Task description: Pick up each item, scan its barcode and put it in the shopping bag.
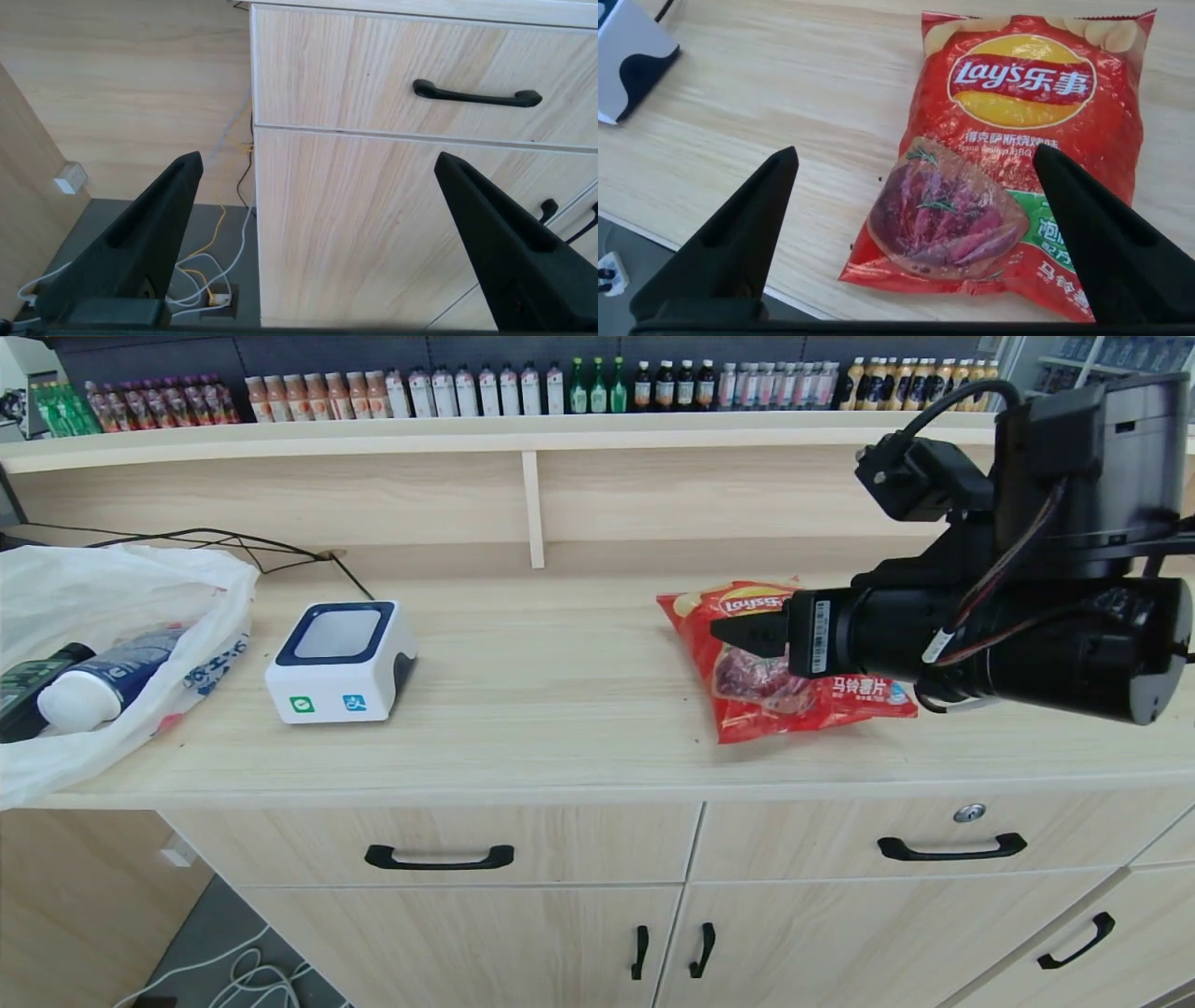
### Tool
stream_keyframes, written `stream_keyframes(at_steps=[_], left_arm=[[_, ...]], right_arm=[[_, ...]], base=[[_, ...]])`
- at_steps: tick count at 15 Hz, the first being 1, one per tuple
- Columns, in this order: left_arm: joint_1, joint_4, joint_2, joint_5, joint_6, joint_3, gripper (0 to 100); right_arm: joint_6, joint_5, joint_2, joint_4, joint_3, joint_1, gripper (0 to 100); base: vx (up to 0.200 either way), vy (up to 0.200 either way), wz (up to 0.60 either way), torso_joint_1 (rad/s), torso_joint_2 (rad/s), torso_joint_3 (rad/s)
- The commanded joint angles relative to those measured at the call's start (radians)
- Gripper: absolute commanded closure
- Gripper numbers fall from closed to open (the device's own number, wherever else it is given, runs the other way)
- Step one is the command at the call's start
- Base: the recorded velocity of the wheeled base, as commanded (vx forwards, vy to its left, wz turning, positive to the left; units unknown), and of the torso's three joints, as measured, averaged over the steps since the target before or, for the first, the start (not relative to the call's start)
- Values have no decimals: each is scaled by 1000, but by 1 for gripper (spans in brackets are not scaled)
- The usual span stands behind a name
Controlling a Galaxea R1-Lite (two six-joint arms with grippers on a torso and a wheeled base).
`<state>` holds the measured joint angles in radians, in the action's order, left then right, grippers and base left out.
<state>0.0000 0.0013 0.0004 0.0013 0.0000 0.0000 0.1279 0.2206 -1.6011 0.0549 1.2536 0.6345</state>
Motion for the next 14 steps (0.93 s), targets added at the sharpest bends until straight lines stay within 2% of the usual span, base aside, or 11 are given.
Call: stream_keyframes(at_steps=[1, 5, 10, 14], left_arm=[[0, 0, 0, 0, 0, 0, 0], [0, 0, 0, 0, 0, 0, 0], [0, 0, 0, 0, 0, 0, 0], [0, 0, 0, 0, 0, 0, 0]], right_arm=[[-1, 0, -7, 0, -20, 1, 0], [13, 0, -14, 29, -68, -2, 0], [-17, -6, -91, 37, 63, -48, 0], [-37, -14, -128, 37, 64, -58, 0]], base=[[0, 0, 0, 0, 0, 0], [0, 0, 0, 0, 0, 0], [0, 0, 0, 0, 0, 0], [0, 0, 0, 0, 0, 0]])
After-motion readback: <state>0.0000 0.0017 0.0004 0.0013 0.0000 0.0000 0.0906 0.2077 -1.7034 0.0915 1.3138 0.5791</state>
